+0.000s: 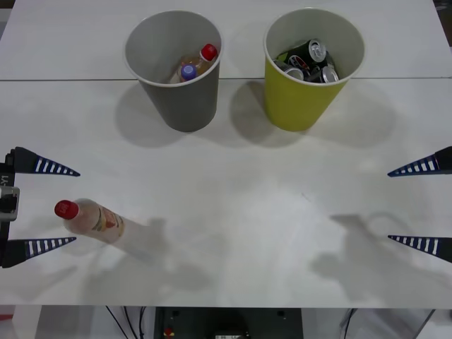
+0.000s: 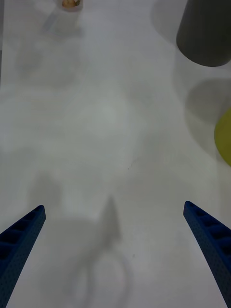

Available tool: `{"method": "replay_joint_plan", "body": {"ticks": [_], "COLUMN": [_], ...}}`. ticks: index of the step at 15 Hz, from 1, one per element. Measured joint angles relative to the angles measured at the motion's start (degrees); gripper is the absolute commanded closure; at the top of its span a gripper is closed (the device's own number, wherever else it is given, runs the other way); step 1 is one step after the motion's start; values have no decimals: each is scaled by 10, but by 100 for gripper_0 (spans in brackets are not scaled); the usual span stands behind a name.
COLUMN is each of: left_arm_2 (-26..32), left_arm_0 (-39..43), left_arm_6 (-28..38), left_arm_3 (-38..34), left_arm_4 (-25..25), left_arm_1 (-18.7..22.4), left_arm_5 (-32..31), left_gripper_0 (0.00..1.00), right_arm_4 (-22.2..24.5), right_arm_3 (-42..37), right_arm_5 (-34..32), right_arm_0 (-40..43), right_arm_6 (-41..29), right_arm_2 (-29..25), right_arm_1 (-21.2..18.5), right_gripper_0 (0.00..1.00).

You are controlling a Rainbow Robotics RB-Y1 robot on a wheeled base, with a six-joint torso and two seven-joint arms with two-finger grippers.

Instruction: Put the can into the green bin and the plastic bottle into the gray bin

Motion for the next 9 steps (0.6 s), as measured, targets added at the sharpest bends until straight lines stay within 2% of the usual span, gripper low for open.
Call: {"method": "replay_joint_plan", "body": {"ticks": [4, 9], "left_arm_2": [-9, -9], "left_arm_0": [8, 13], "left_arm_6": [1, 2], "left_arm_3": [12, 42], "left_arm_4": [1, 58], "left_arm_1": [-6, -8], "left_arm_5": [-1, -6], "left_gripper_0": [0, 0], "right_arm_4": [0, 0], "right_arm_3": [0, 0], "right_arm_5": [0, 0], "right_arm_0": [0, 0], "right_arm_6": [0, 0], "right_arm_2": [0, 0], "right_arm_1": [0, 0], "right_gripper_0": [0, 0]}}
